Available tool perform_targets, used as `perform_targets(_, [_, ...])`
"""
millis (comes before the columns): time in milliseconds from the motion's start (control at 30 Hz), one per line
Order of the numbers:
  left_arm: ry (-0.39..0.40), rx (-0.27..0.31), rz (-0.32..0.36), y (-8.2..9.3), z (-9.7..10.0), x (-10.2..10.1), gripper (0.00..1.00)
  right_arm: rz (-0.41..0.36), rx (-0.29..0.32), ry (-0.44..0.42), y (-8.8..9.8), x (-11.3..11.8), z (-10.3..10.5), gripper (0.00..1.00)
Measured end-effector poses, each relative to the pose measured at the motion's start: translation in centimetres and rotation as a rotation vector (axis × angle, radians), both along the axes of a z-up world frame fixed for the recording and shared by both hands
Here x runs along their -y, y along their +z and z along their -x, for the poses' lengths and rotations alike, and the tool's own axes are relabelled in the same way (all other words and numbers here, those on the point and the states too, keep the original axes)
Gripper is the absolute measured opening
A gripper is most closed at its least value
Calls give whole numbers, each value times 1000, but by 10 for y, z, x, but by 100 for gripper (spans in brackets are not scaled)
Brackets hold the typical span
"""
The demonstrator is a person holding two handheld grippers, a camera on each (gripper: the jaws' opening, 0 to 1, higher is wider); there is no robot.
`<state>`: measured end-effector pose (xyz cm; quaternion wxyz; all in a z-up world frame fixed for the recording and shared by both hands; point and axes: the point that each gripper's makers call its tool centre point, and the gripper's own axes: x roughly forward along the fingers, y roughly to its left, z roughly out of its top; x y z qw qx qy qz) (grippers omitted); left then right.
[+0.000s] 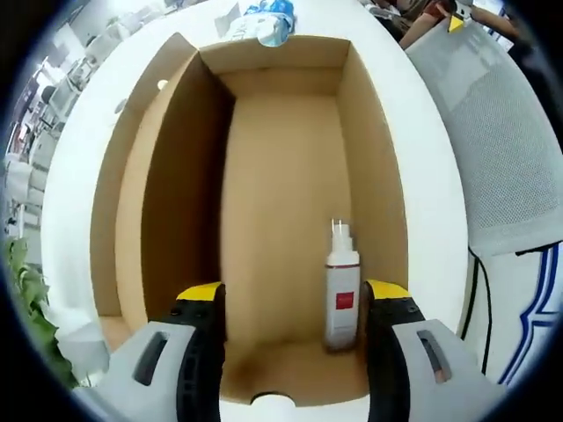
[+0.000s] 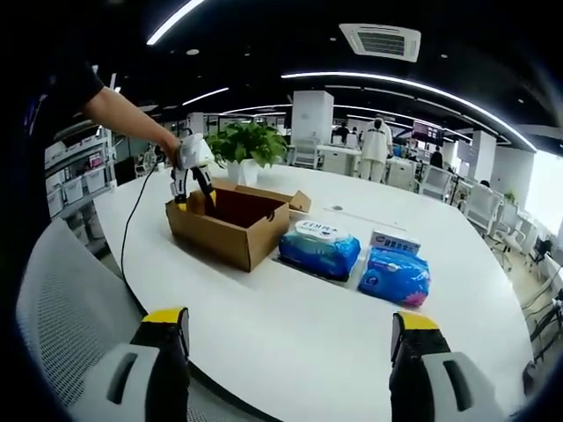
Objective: Operate the shoe box by opening the lid, removing the specified soft item, and placing it in the target area until the item is outside and the box remains undamaged.
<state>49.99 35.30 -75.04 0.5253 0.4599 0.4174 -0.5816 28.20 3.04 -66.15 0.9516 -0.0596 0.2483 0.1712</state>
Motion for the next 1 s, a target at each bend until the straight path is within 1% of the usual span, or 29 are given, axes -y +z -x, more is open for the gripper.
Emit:
perform_targets(367, [-7, -34, -15, -16, 5, 0, 63, 5, -16, -11, -2, 2, 1, 94])
perform_targets(600, [-8, -33, -22, -23, 3, 0, 62, 8, -24, -13, -4, 3, 2, 93])
perform_targets(767, [-13, -34, -23, -26, 5, 0, 57, 12, -32, -14, -5, 4, 2, 92])
perform_targets(867, [-13, -45, -24, -28, 7, 1, 54, 14, -36, -13, -6, 5, 3, 92])
perform_targets(1000, [-5, -51, -18, -29, 9, 1, 47, 15, -38, -13, -7, 5, 3, 91])
